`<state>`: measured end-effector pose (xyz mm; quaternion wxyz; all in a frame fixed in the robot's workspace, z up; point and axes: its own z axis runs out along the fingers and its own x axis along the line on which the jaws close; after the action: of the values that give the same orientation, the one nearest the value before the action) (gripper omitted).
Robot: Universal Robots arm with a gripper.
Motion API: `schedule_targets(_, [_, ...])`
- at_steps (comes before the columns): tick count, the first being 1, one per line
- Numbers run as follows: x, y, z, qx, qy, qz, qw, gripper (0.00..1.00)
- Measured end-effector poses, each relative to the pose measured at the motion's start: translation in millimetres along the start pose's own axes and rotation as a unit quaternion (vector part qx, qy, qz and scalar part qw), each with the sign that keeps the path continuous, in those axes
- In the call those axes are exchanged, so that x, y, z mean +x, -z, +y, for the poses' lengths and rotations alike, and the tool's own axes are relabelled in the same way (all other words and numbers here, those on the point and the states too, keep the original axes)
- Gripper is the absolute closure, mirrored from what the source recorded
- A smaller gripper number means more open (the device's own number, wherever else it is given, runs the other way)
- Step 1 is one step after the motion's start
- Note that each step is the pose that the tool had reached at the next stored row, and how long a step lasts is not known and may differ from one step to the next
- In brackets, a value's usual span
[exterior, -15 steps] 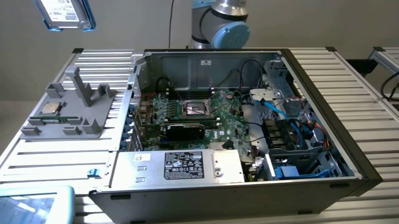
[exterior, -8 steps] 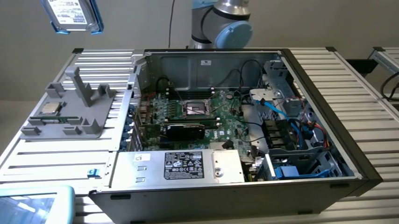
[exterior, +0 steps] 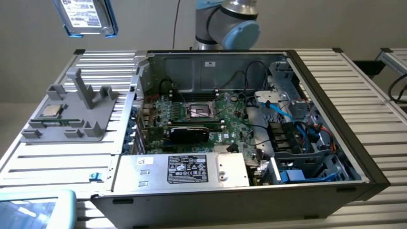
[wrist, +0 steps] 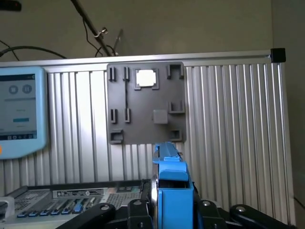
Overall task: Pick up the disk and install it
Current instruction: 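Pick up the disk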
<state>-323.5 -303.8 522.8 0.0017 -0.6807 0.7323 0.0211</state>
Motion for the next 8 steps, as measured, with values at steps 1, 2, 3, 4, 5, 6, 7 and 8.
schedule_targets(1, [1.8, 0.1, -3.9, 0.0, 0.0, -0.0003, 1.0, 0.63])
schedule_targets(2, [3.8, 0.4, -8.2, 0.0, 0.0, -0.0005, 1.0, 0.63])
schedule_targets(3, [5.6, 0.5, -11.8, 0.0, 0.0, -0.0007, 1.0, 0.63])
schedule_targets(4, [7.6, 0.7, -15.9, -0.0001, 0.0, -0.001, 1.0, 0.63])
schedule_targets(5, [9.5, 0.9, -19.6, -0.0001, 0.0, -0.0012, 1.0, 0.63])
schedule_targets(6, [11.6, 1.0, -23.6, -0.0001, 0.0, -0.0015, 1.0, 0.63])
schedule_targets(7, [13.7, 1.2, -27.3, -0.0001, 0.0, -0.0018, 1.0, 0.63])
schedule_targets(8, [15.6, 1.4, -31.0, -0.0002, 0.0, -0.002, 1.0, 0.63])
